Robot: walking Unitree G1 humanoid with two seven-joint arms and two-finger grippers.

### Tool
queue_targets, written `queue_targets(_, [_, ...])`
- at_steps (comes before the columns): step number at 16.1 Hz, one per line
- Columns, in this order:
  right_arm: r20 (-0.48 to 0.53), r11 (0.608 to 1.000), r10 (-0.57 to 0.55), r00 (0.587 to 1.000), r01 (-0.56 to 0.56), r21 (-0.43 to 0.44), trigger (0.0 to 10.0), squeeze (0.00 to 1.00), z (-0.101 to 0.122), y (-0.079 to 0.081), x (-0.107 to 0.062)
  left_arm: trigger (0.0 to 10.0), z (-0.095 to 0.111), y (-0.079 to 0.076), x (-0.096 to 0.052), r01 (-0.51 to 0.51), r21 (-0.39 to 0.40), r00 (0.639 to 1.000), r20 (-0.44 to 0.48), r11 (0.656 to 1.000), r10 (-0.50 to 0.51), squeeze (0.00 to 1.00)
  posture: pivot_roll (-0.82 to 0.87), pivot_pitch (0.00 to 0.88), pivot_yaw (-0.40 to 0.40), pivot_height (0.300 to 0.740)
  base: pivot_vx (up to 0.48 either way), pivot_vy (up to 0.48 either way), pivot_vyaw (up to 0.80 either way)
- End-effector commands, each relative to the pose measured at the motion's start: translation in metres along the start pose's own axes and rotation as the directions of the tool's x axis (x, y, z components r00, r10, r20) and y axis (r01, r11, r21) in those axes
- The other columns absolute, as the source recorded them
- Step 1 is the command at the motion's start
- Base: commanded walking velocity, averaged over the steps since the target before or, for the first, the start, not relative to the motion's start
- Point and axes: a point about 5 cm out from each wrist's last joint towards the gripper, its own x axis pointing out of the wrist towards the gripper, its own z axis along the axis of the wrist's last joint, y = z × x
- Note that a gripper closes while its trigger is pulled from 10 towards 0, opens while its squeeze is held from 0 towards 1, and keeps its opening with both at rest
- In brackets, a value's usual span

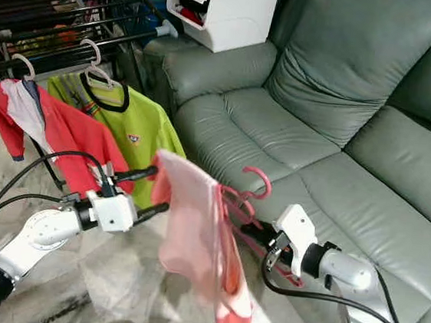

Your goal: Hang hanger

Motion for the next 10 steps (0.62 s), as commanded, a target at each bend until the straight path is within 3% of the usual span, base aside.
queue_targets(1, [0.037,0.999,0.020,0.999,-0.019,-0.032,10.0,0.00,0.012,-0.004,0.001,10.0,-0.001,0.004,0.000,0.033,0.040,0.999,-0.003,0.999,-0.033,1.00,-0.07,0.067,0.033,0.740,0.000,0.000,0.00])
queue_targets(3, [0.022,0.996,0.050,0.999,-0.048,-0.070,10.0,0.00,0.014,-0.005,0.001,10.0,0.000,0.012,0.005,0.031,0.066,0.999,0.009,0.997,-0.032,1.00,-0.07,0.069,0.034,0.740,0.000,0.000,0.00])
queue_targets(4, [0.000,0.990,0.078,0.997,-0.078,-0.115,10.0,0.00,0.014,-0.003,0.001,10.0,0.001,0.017,0.011,0.035,0.093,0.999,0.016,0.995,-0.037,0.78,-0.07,0.065,0.037,0.740,0.000,0.000,0.00])
queue_targets(5, [-0.006,0.988,0.085,0.996,-0.085,-0.126,10.0,0.00,0.015,-0.002,0.001,10.0,0.002,0.019,0.013,0.035,0.095,0.999,0.018,0.995,-0.037,0.78,-0.07,0.065,0.037,0.740,0.000,0.000,0.00])
queue_targets(6, [-0.011,0.985,0.094,0.996,-0.094,-0.146,10.0,0.00,0.016,-0.002,0.002,10.0,0.003,0.023,0.018,0.037,0.102,0.999,0.024,0.994,-0.039,0.00,-0.07,0.063,0.042,0.740,0.000,0.000,0.00])
queue_targets(9, [-0.031,0.971,0.092,0.995,-0.097,-0.218,10.0,0.00,0.018,-0.002,0.002,10.0,0.001,0.023,0.027,0.084,0.095,0.996,0.026,0.992,-0.087,0.00,-0.08,0.059,0.048,0.740,0.000,0.000,0.00])
queue_targets(10, [-0.022,0.969,0.091,0.996,-0.093,-0.227,10.0,0.00,0.019,-0.002,0.002,3.1,0.001,0.021,0.027,0.111,0.090,0.993,0.032,0.990,-0.114,0.00,-0.09,0.059,0.051,0.740,0.000,0.000,0.00])
